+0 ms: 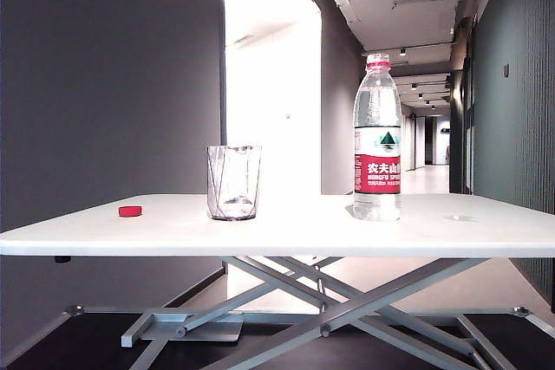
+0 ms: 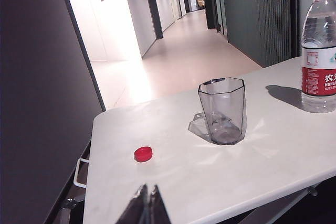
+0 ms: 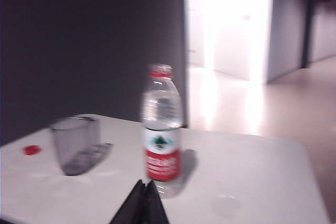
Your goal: Pick up the mineral water bottle on the table and pour water into the mug until it's half full.
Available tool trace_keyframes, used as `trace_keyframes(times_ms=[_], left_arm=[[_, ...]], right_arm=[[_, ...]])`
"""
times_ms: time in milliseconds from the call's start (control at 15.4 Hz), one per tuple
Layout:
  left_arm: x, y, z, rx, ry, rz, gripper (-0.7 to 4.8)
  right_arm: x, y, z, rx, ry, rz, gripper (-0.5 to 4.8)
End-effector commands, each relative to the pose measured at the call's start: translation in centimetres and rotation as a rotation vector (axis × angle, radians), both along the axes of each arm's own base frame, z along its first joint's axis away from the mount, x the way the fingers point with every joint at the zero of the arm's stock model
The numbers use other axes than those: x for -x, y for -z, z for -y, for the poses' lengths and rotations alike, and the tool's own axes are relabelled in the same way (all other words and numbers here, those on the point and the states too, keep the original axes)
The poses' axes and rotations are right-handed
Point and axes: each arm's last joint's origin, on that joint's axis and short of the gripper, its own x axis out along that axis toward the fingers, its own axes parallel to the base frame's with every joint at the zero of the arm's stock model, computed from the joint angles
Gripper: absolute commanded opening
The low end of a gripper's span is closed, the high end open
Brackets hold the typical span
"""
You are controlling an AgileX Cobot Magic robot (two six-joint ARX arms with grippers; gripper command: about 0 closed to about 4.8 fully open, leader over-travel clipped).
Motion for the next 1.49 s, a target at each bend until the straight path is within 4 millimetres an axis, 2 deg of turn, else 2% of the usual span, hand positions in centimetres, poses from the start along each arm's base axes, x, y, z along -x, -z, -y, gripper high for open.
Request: trace_keyframes(times_ms=[65,195,260,389,454,584,779,973,1103,1493], left_arm=[[0.0,-0.2,0.0,0.005,0.005,0.013,-0.06],[0.0,-0.2,0.0,0.005,0.005,0.013,-0.06],[0.0,-0.2,0.0,0.005,0.006,0.013,-0.06],[0.0,-0.2,0.0,0.005,0.005,0.013,-0.06],[0.0,-0.2,0.0,0.005,0.005,0.013,-0.06],[0.0,-0.2,0.0,0.005,0.005,0.013,-0.06],[0.0,-0.2,0.0,0.005,0.005,0.013,-0.06],[0.0,-0.2,0.0,0.005,0.005,0.013,-0.06],[0.0,-0.2,0.0,0.005,0.005,0.013,-0.06],[0.0,-0.2,0.0,0.005,0.005,0.012,-0.06]], right_arm=[[-0.2,-1.4,-0.2,-0.007,-0.034,-0.050,-0.01],[-1.5,-3.0,-0.5,0.002,-0.055,-0.128,0.14],[-2.2,-3.6,-0.6,0.011,-0.059,-0.155,0.71],[-4.8,-4.6,-0.7,0.019,-0.071,-0.191,2.42],[-6.8,-4.9,-0.9,0.060,-0.123,-0.185,2.73],[-9.4,-4.9,-1.2,0.108,-0.184,-0.181,2.78],[-14.5,-4.0,-1.6,0.141,-0.294,-0.220,4.03],[-17.3,-2.7,-1.7,0.195,-0.300,-0.256,4.52],[-18.8,-1.6,-1.8,0.217,-0.305,-0.285,4.54],[-19.2,-1.6,-1.8,0.221,-0.307,-0.240,4.54]])
